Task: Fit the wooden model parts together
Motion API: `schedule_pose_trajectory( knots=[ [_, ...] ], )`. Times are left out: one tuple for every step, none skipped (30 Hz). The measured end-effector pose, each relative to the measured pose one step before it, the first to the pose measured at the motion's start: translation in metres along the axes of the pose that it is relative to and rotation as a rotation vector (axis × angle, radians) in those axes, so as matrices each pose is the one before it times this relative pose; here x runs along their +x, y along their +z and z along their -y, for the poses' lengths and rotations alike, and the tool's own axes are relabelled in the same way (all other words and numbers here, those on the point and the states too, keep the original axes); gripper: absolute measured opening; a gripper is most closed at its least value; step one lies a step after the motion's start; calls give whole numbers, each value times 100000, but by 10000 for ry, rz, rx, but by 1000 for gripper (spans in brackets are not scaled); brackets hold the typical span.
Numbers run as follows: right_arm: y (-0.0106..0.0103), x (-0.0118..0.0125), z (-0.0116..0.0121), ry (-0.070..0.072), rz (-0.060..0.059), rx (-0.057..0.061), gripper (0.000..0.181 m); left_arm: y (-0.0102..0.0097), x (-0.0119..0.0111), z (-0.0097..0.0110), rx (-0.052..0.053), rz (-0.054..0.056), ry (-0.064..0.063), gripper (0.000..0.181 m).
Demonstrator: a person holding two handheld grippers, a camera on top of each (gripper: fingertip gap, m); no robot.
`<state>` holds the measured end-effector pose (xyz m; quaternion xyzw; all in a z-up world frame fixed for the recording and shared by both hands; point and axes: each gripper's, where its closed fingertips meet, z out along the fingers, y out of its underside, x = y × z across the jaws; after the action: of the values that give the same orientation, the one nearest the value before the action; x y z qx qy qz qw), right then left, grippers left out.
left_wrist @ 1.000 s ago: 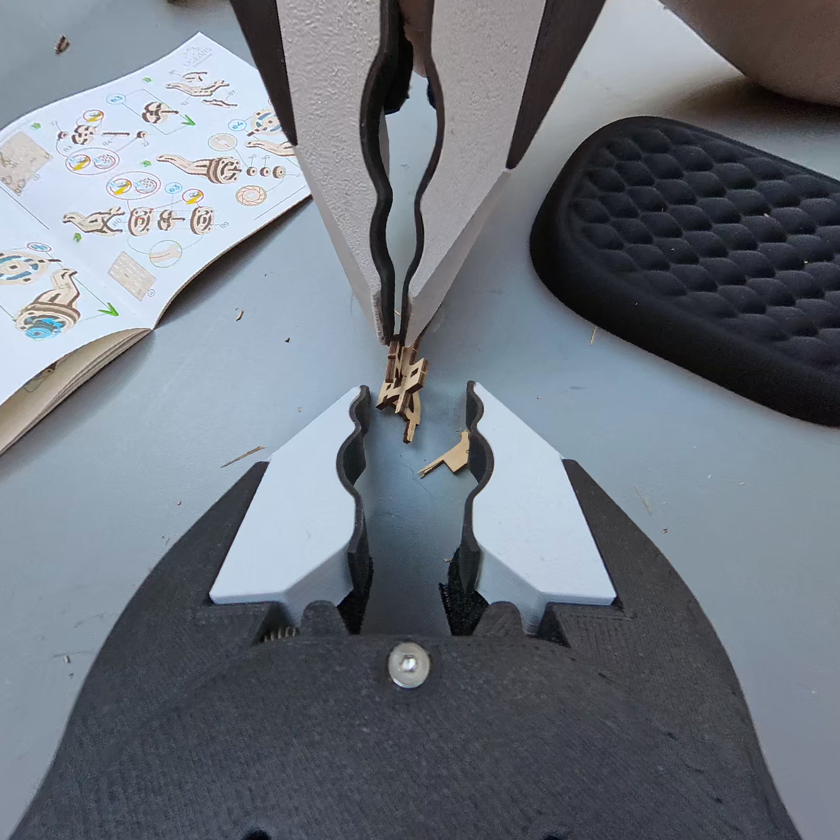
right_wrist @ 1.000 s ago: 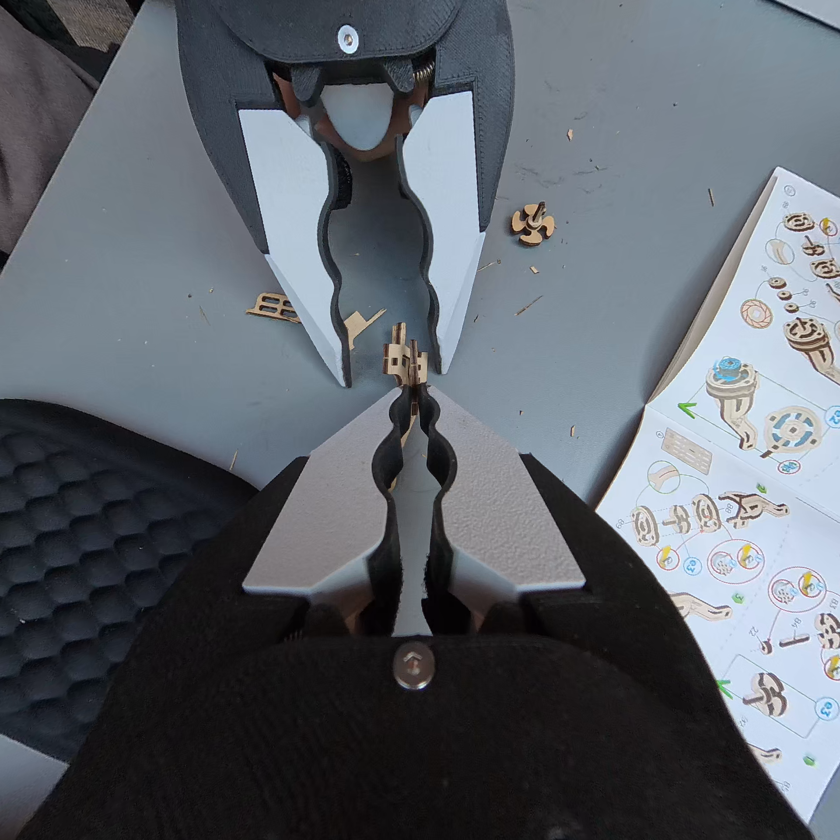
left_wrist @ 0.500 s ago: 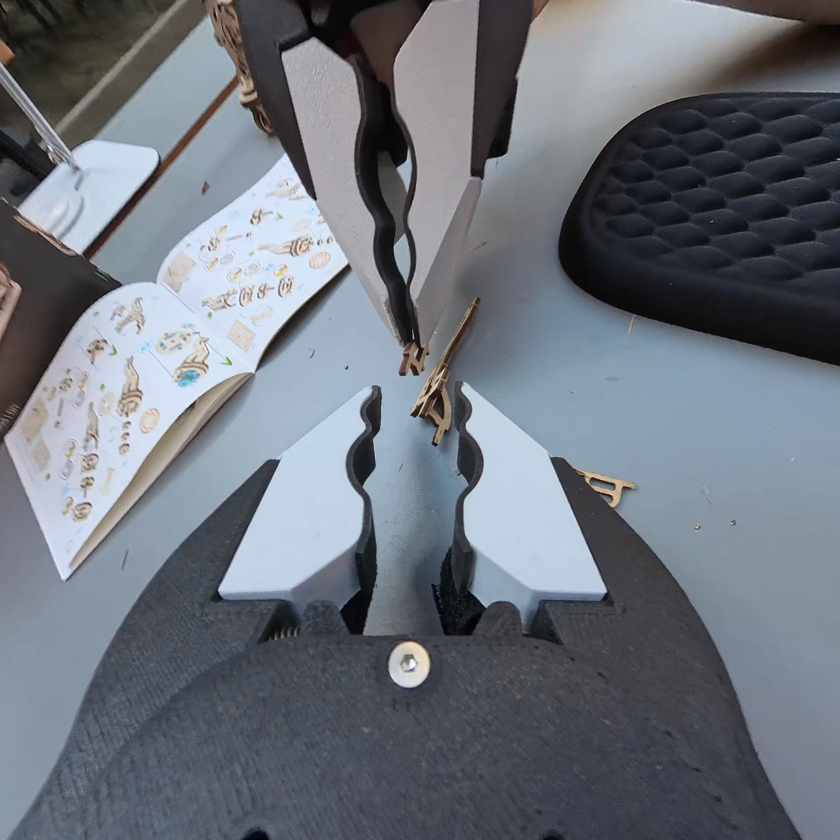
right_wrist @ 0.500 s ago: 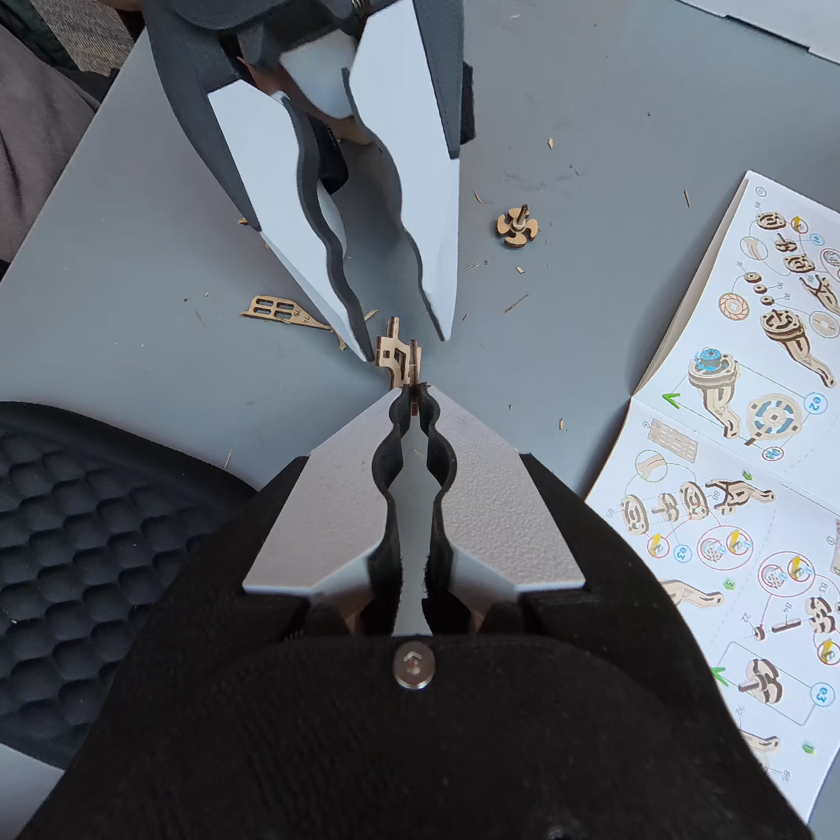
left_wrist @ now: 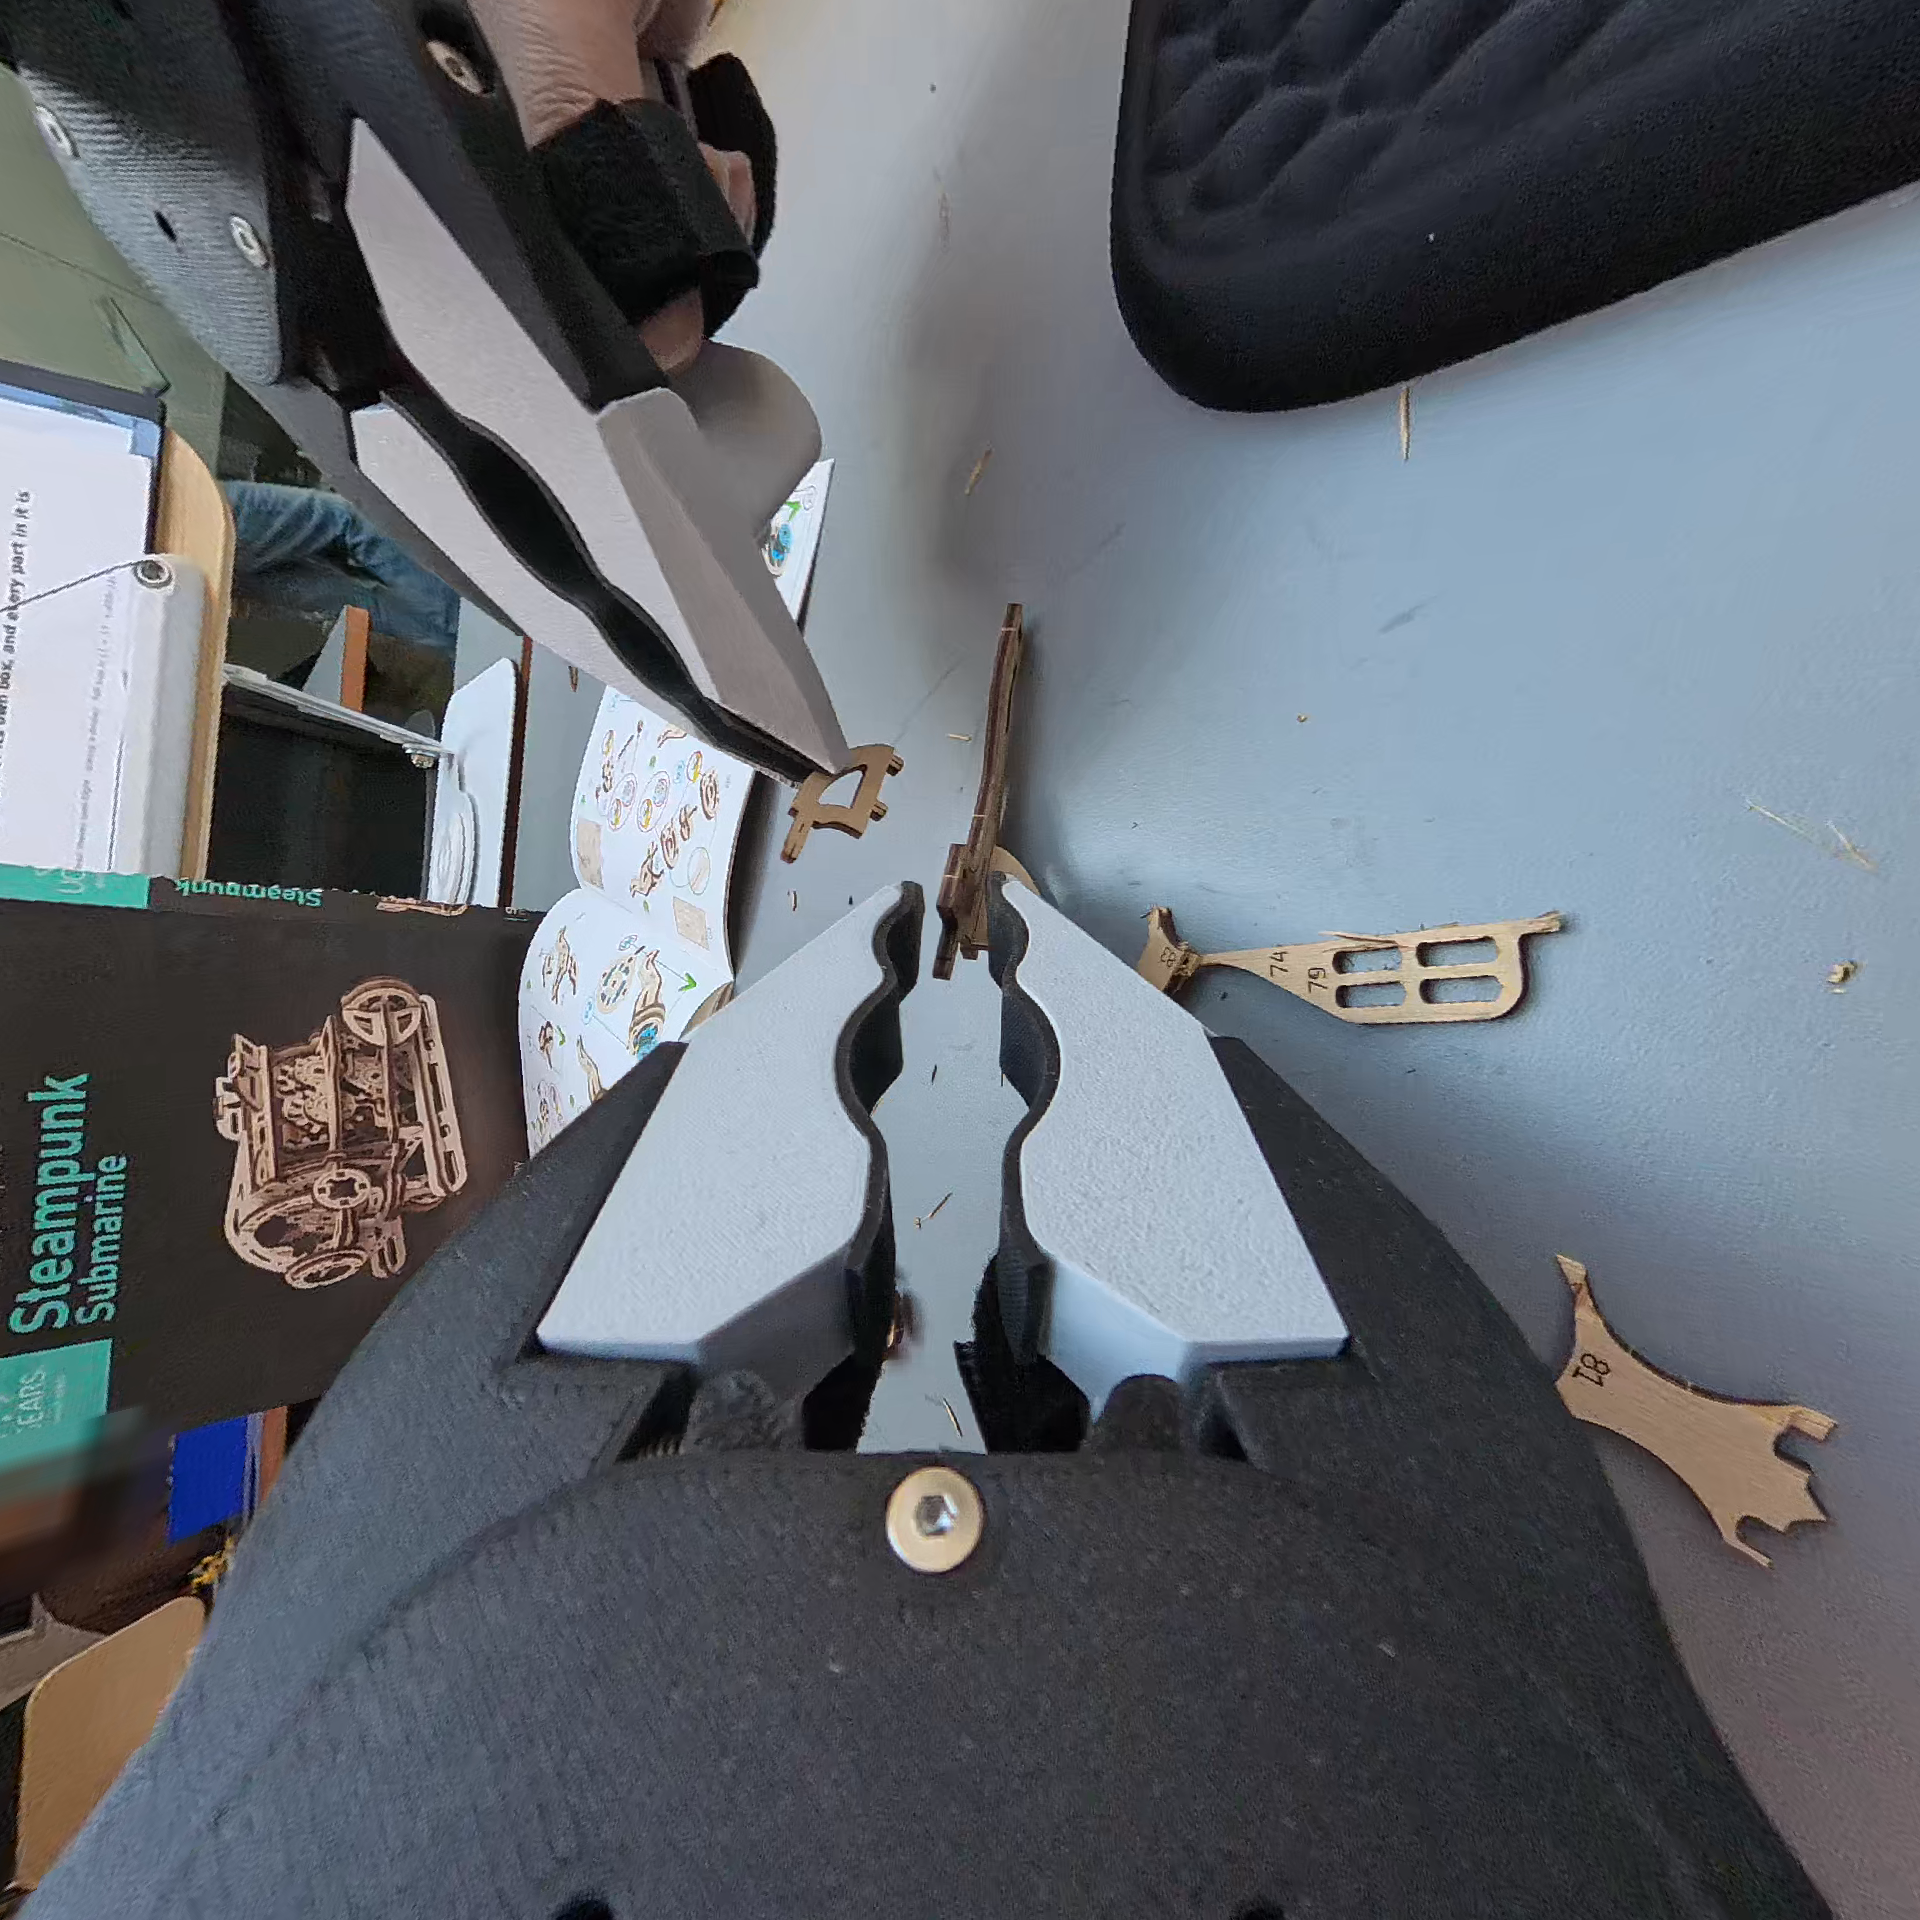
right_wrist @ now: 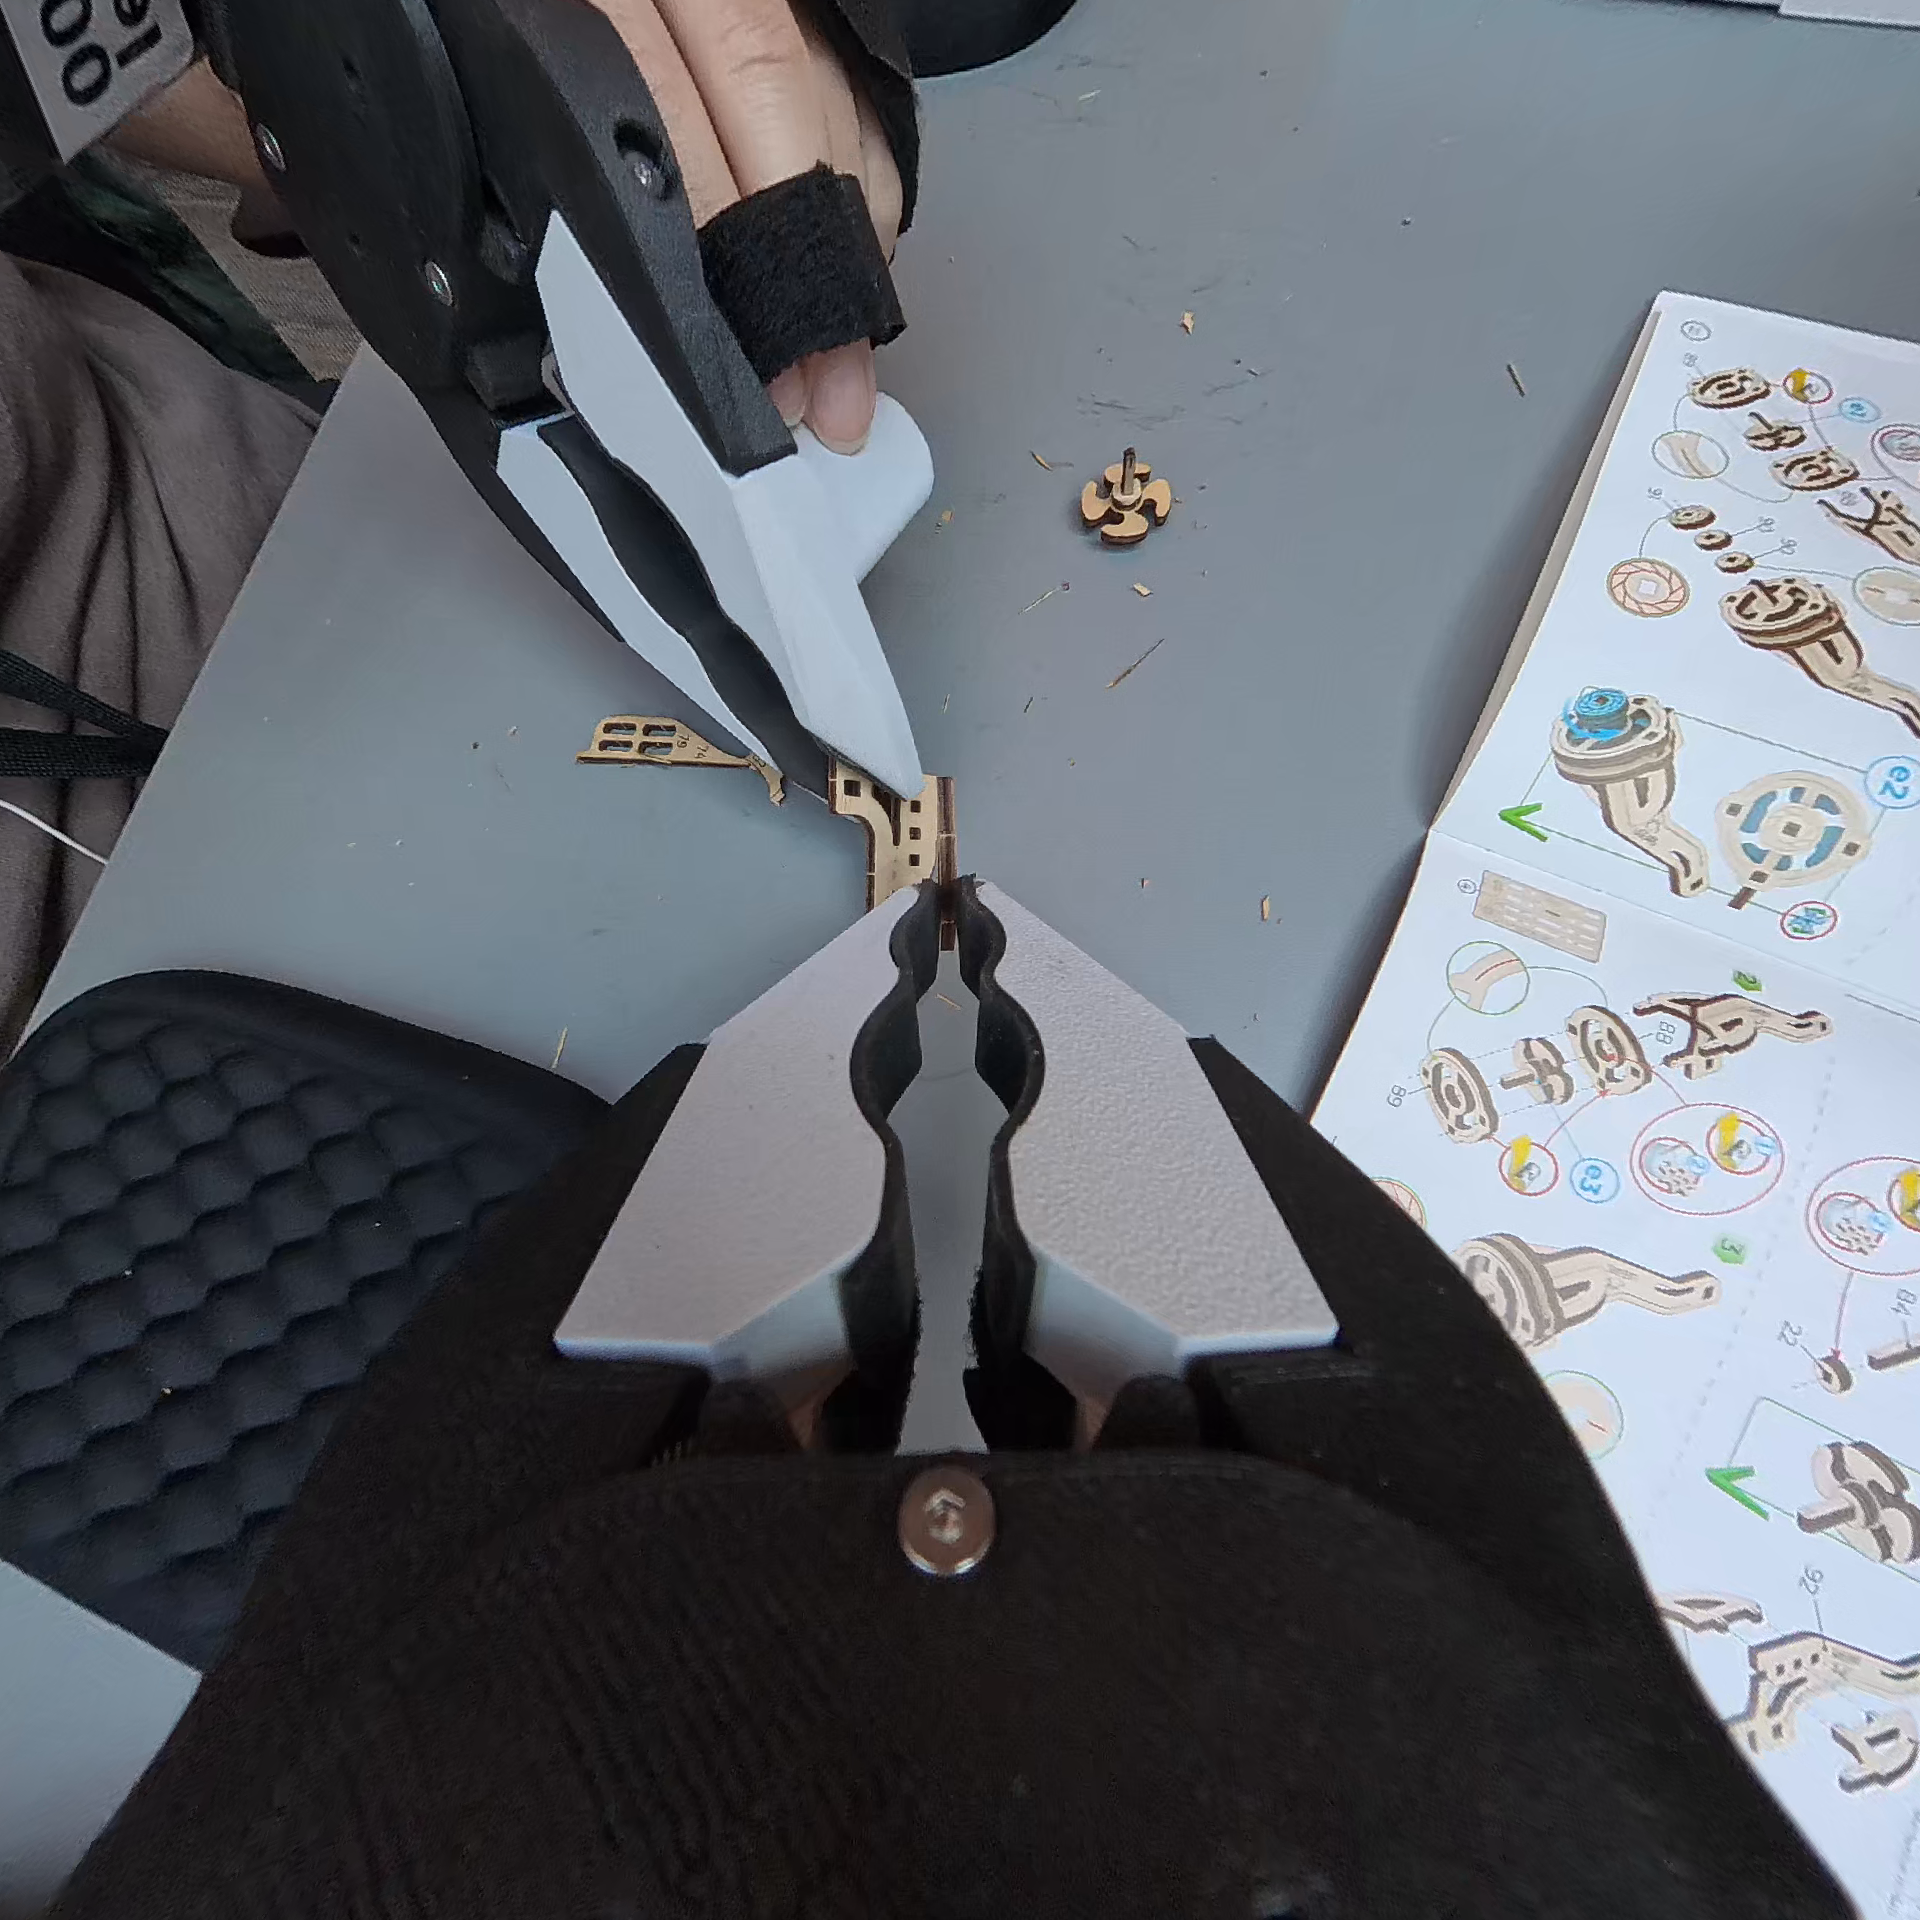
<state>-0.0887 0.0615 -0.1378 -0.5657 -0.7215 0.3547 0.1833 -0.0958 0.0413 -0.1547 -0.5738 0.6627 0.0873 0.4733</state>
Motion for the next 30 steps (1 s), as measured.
schedule_pose_trajectory(
  knots=[
    [-19, 9, -22, 67, 47, 19, 2, 145, 99, -192, -124, -50, 144, 6],
    [-28, 15, -15, 46, 15, 15, 2, 101, -55, -130, -72, 33, 118, 3],
    [-15, -10, 18, 33, 14, 15, 2, 42, -93, -20, -1, 53, 101, 1],
    [-19, -52, 44, 20, 23, 11, 2, -19, -103, 40, 32, 79, 84, 1],
    [-44, -46, 89, 8, 5, 16, 2, -62, -79, 77, 34, 86, 124, 1],
    [-98, -48, 174, 12, -16, 39, 2, -157, -237, 122, 38, 226, 259, 1],
    [-216, -155, 342, 71, 23, 62, 2, -280, -311, 221, 52, 303, 465, 0],
    [-359, -273, 647, 125, 39, 127, 2, -372, -575, 269, -1, 464, 606, 0],
    [-509, -393, 940, 86, 22, 201, 2, -408, -749, 336, -13, 542, 686, 0],
    [-598, -556, 1075, -4, 26, 246, 2, -376, -724, 420, 16, 460, 676, 0],
    [-568, -651, 1011, -55, 24, 223, 2, -307, -742, 449, 24, 397, 557, 0],
    [-476, -451, 757, -32, -94, 111, 2, -200, -652, 479, 75, 286, 354, 0],
    [-381, -258, 403, -12, -168, -47, 2, -107, -454, 457, 99, 136, 127, 0],
    [-293, -207, 102, -36, -156, -171, 2, -66, -358, 416, 99, 97, -5, 0],
    [-212, -133, -89, -41, -144, -215, 2, -57, -261, 371, 116, 100, -20, 0],
    [-159, 14, -244, -32, -191, -267, 2, -71, -218, 271, 85, 153, 24, 0],
    [-114, 125, -230, -28, -203, -226, 2, -96, -214, 215, 68, 230, 115, 0],
    [-55, -45, -162, 11, -31, -136, 2, -110, -82, 219, 90, 185, 191, 0],
    [10, -310, -94, 44, 188, -69, 2, -93, 6, 196, 70, 125, 154, 0],
    [94, -344, -103, 36, 243, -48, 2, -79, 3, 185, 69, 95, 47, 0],
    [155, -256, -191, 48, 200, -87, 2, -79, 63, 218, 111, 16, -22, 0],
    [175, -151, -195, 97, 157, -109, 2, -48, 222, 193, 98, -104, -48, 0],
    [145, -92, -174, 126, 113, -111, 2, 11, 167, 98, 49, -47, -20, 0],
    [65, -74, -63, 104, 76, -46, 2, 4, 78, 81, 52, 43, 60, 0],
    [29, -46, -86, 63, 34, -64, 2, 4, 73, 31, 37, 49, 123, 0],
    [-12, -17, -112, 39, 0, -67, 2, 21, 76, -60, -9, 42, 103, 0],
    [-4, -107, -112, 35, 55, -73, 2, 39, 67, -148, -36, 39, 40, 0],
    [15, -93, -61, -6, 49, -36, 2, 13, 56, -139, -12, 28, 2, 0],
    [67, 30, -17, -49, -26, -1, 2, -22, 76, -27, 57, 7, -7, 0],
    [117, 145, 22, -75, -85, -13, 2, -30, 89, -6, 67, -20, -27, 0]
  ],
)
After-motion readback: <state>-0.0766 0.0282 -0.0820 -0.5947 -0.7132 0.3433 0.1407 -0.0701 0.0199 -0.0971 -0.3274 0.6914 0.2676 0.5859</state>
